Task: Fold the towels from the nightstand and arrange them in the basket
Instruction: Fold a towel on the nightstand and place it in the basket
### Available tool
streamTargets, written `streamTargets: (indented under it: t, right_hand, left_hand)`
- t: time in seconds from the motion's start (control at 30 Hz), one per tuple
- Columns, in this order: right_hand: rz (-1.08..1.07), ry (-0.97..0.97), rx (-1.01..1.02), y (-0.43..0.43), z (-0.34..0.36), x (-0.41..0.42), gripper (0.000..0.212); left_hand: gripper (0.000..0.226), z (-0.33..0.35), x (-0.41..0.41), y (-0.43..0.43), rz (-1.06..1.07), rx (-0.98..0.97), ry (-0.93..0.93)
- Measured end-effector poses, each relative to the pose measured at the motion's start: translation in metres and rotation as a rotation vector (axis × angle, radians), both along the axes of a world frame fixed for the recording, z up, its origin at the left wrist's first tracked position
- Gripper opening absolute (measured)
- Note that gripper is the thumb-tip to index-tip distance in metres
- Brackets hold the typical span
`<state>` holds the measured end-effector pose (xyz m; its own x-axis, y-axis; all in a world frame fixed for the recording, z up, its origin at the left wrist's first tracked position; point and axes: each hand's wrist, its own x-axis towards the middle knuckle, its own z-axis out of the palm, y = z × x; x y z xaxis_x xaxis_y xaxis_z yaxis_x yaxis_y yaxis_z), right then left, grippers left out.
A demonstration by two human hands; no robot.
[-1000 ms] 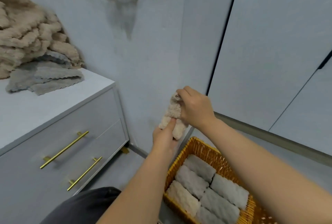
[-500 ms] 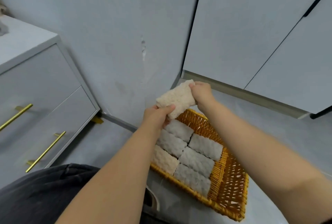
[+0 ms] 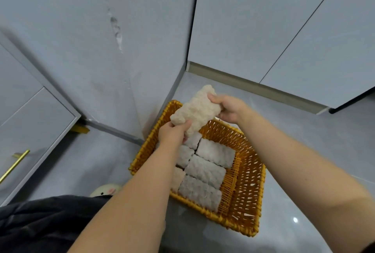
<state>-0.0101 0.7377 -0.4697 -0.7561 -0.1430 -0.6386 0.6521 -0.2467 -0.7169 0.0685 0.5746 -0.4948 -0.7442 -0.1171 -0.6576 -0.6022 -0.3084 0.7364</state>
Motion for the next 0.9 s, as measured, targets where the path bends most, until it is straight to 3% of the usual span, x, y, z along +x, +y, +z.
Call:
streamTargets:
  t: [0.07, 0.1, 0.2, 0.27, 0.4, 0.53, 0.63, 0.8, 0.9]
  right_hand:
    - [0.072, -0.004, 0.237, 0.002, -0.011, -0.003, 0.025]
    - [0.124, -0.034, 0.244, 0.002, -0.015, -0.002, 0.022]
    - [0.304, -0.170, 0.067, 0.001, -0.024, 0.007, 0.027]
    - [0.324, -0.218, 0.055, -0.001, -0.034, 0.012, 0.022]
    - [0.017, -0.232, 0.170, -0.010, -0.078, 0.013, 0.027]
    - [-0.264, -0.254, 0.344, -0.014, -0.123, 0.013, 0.044]
    - [-0.324, -0.289, 0.371, -0.022, -0.142, 0.016, 0.044]
    - [-0.308, -0.279, 0.431, -0.045, -0.161, 0.016, 0.043]
    - [-0.214, -0.179, 0.675, -0.056, -0.167, 0.012, 0.039]
  left_hand:
    - [0.020, -0.007, -0.002, -0.012, -0.027, -0.047, 0.012]
    - [0.018, -0.011, -0.004, -0.018, -0.038, -0.093, 0.014]
    - [0.012, -0.017, -0.006, -0.031, -0.113, -0.302, 0.058]
    - [0.014, -0.021, -0.010, -0.035, -0.148, -0.384, 0.107]
    - [0.033, -0.031, -0.018, -0.037, -0.248, -0.454, 0.130]
    - [0.041, -0.049, -0.016, -0.047, -0.467, -0.867, 0.242]
    - [0.043, -0.061, -0.016, -0.054, -0.579, -1.019, 0.281]
    - [0.048, -0.068, -0.015, -0.058, -0.757, -1.067, 0.269]
    - [0.048, -0.072, -0.015, -0.061, -0.814, -1.092, 0.284]
